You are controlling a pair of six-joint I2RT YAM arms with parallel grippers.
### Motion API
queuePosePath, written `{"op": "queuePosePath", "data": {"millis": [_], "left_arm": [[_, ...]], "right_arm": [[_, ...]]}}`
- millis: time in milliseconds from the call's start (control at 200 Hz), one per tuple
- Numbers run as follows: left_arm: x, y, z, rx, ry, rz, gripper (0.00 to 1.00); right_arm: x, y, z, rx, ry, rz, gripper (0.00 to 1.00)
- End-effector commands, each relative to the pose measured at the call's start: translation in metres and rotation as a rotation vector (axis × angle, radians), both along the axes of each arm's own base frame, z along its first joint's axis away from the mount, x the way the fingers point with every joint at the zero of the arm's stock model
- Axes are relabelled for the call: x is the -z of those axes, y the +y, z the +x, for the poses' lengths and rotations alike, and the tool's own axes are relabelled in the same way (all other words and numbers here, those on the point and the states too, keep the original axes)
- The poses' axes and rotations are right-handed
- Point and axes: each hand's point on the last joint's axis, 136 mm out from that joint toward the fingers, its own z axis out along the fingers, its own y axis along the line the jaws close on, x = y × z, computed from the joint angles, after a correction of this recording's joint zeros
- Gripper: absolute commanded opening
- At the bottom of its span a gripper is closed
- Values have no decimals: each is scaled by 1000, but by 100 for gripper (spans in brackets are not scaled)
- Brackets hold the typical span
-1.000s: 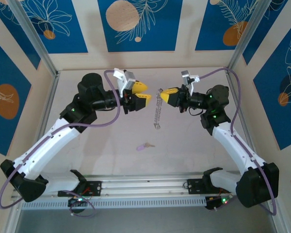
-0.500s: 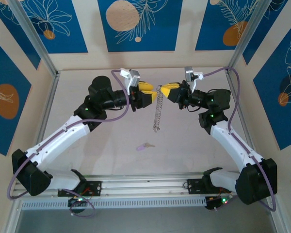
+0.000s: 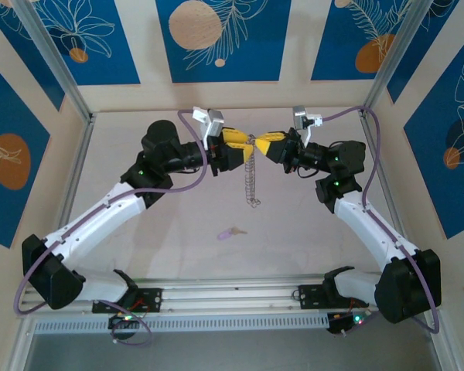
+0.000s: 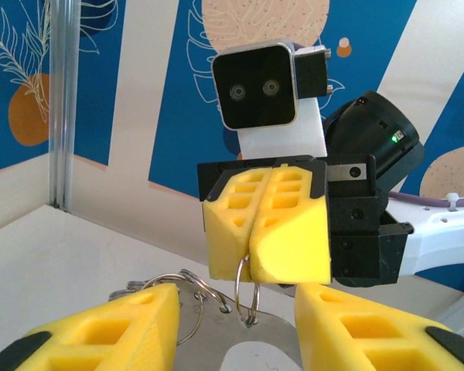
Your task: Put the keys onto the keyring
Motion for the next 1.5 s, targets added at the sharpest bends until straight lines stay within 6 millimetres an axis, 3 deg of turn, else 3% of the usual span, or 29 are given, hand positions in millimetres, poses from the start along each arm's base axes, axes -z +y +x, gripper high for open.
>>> {"op": "queuePosePath", "data": {"millis": [0, 200, 345, 560, 675, 720, 810, 1030, 1495], "left_arm": [[-13, 2, -2, 19, -26, -35, 43], [-15, -1, -1, 36, -21, -54, 41], [-19, -6, -7, 98, -19, -83, 26], [-21, -6, -14, 168, -9, -120, 32], [-25, -4, -18, 207, -9, -146, 23], [-27, -3, -18, 214, -8, -157, 25], [-28, 2, -15, 201, -1, -180, 38], [-25, 8, -9, 185, 13, -181, 38], [-11, -1, -4, 223, 59, -160, 36]], "right_arm": [[-12, -2, -4, 15, -43, 30, 0], [-13, -2, -6, 12, -45, 30, 0], [-12, -2, -7, 13, -44, 30, 0], [-12, -4, -6, 24, -47, 31, 0], [-12, -5, -5, 30, -45, 32, 0], [-12, -5, -4, 32, -43, 32, 0], [-12, -7, -4, 40, -42, 32, 0], [-13, -9, -5, 46, -47, 32, 0], [-13, -11, -6, 51, -49, 33, 0]]}}
